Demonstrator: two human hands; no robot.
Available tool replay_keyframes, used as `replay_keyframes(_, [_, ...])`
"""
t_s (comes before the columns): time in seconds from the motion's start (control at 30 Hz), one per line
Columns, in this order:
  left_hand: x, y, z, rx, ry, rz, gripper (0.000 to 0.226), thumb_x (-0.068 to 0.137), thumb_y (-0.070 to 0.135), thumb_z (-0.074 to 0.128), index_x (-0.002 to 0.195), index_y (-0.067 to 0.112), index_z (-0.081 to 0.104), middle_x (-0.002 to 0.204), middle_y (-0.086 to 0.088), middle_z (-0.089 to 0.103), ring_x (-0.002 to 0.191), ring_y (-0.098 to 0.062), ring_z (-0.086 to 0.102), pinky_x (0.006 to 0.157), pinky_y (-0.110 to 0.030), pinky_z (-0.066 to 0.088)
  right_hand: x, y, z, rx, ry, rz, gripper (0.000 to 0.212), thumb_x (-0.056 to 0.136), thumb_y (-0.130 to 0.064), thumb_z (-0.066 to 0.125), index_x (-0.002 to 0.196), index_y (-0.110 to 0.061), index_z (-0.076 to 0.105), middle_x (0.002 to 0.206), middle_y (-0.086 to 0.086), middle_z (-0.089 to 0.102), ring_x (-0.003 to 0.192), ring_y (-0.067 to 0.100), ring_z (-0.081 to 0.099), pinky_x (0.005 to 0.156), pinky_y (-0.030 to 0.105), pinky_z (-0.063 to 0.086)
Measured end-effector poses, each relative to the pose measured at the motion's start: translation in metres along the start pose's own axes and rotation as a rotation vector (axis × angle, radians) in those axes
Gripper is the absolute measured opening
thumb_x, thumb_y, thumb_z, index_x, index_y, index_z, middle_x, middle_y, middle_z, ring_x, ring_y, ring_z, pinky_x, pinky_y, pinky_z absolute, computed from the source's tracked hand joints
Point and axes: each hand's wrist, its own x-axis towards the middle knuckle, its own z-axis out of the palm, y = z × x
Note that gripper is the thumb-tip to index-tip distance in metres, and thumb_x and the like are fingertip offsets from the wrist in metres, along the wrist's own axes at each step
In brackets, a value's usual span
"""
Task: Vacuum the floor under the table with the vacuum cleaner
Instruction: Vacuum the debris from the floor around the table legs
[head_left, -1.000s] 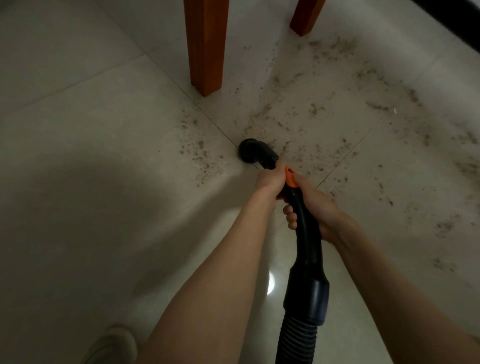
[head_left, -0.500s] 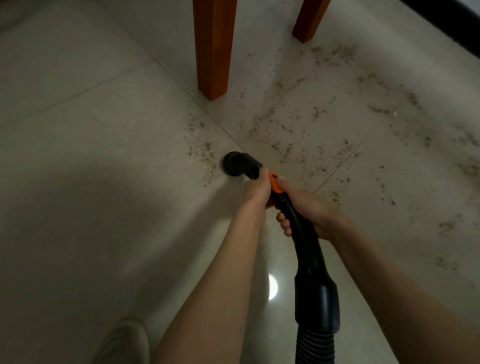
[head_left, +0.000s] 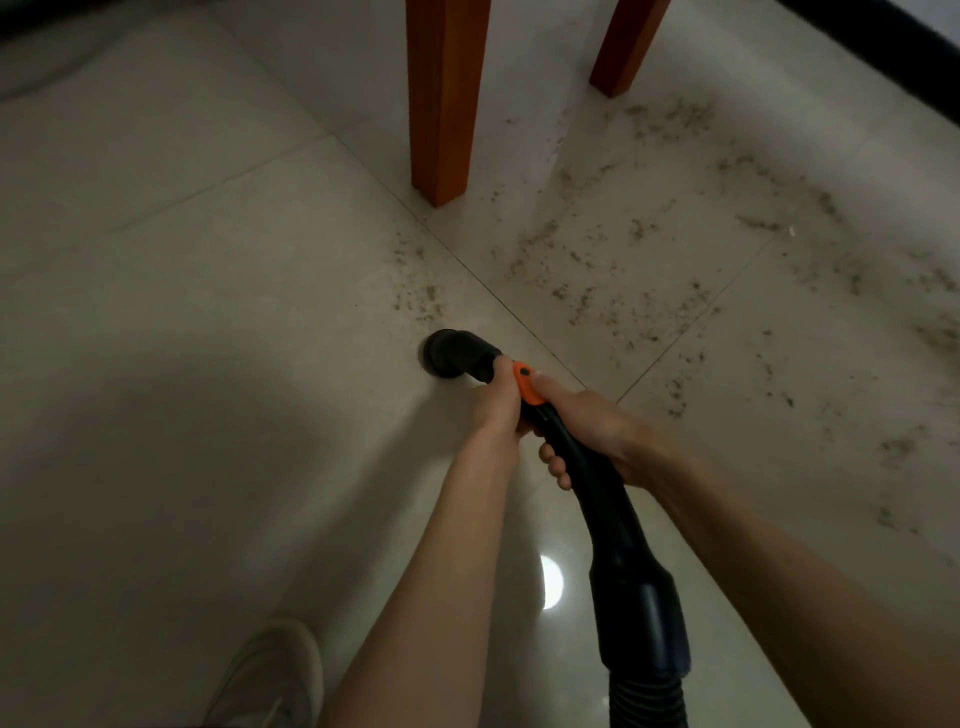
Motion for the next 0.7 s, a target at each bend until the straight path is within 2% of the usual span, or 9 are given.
replay_keyframes(0.13, [-0.008, -0.001, -0.002, 0.001, -0.007, -0.019, 0.034, 0.096, 0.038, 0.043, 0.075, 0.012, 0.050, 0.064, -0.002, 0.052, 0.055, -0.013, 0.051, 0.046, -0.022, 0.040, -0.004, 0.003, 0.003, -0.018, 0.035, 0.005, 0.062, 0.097, -0.055, 0.037, 0.091, 0.002, 0.058, 0.053, 0.007, 0.054, 0.041, 0.016, 0.052, 0.041, 0.024, 0.046])
replay_keyframes(0.27, [-0.014, 0.000, -0.001, 0.003, -0.041, -0.057, 0.034, 0.096, 0.039, 0.043, 0.076, 0.012, 0.049, 0.065, -0.002, 0.051, 0.054, -0.013, 0.050, 0.036, -0.018, 0.039, -0.008, 0.007, 0.006, -0.001, 0.092, 0.003, 0.061, 0.097, -0.053, 0.038, 0.093, 0.005, 0.058, 0.052, 0.008, 0.053, 0.037, 0.015, 0.051, 0.038, 0.022, 0.045])
replay_keyframes(0.4, [-0.017, -0.003, -0.011, -0.027, -0.023, -0.043, 0.033, 0.096, 0.037, 0.043, 0.077, 0.011, 0.051, 0.069, -0.003, 0.054, 0.059, -0.014, 0.053, 0.052, -0.024, 0.043, -0.008, 0.005, 0.012, -0.033, 0.037, 0.005, 0.066, 0.097, -0.054, 0.037, 0.104, 0.007, 0.059, 0.053, 0.007, 0.054, 0.040, 0.015, 0.052, 0.040, 0.023, 0.046])
replay_keyframes(0.53, [-0.020, -0.007, -0.031, -0.097, 0.034, 0.016, 0.031, 0.096, 0.032, 0.043, 0.072, 0.012, 0.050, 0.064, -0.002, 0.052, 0.058, -0.014, 0.050, 0.052, -0.024, 0.040, -0.006, 0.002, 0.025, -0.103, -0.051, 0.013, 0.067, 0.096, -0.057, 0.037, 0.103, 0.006, 0.060, 0.055, 0.007, 0.055, 0.042, 0.016, 0.053, 0.042, 0.023, 0.046])
replay_keyframes(0.63, [-0.021, -0.002, -0.045, -0.138, 0.022, 0.023, 0.031, 0.096, 0.030, 0.043, 0.074, 0.011, 0.051, 0.069, -0.004, 0.053, 0.061, -0.015, 0.051, 0.055, -0.024, 0.043, -0.006, -0.005, 0.037, -0.131, -0.070, -0.002, 0.067, 0.096, -0.057, 0.038, 0.103, 0.006, 0.060, 0.056, 0.008, 0.056, 0.042, 0.016, 0.053, 0.042, 0.023, 0.047])
replay_keyframes(0.7, [-0.020, 0.003, -0.054, -0.158, 0.017, 0.016, 0.031, 0.097, 0.033, 0.042, 0.078, 0.010, 0.052, 0.073, -0.005, 0.055, 0.065, -0.016, 0.053, 0.056, -0.024, 0.045, -0.006, -0.010, 0.046, -0.142, -0.064, -0.022, 0.065, 0.096, -0.056, 0.038, 0.096, 0.005, 0.060, 0.057, 0.009, 0.056, 0.041, 0.017, 0.053, 0.042, 0.024, 0.047])
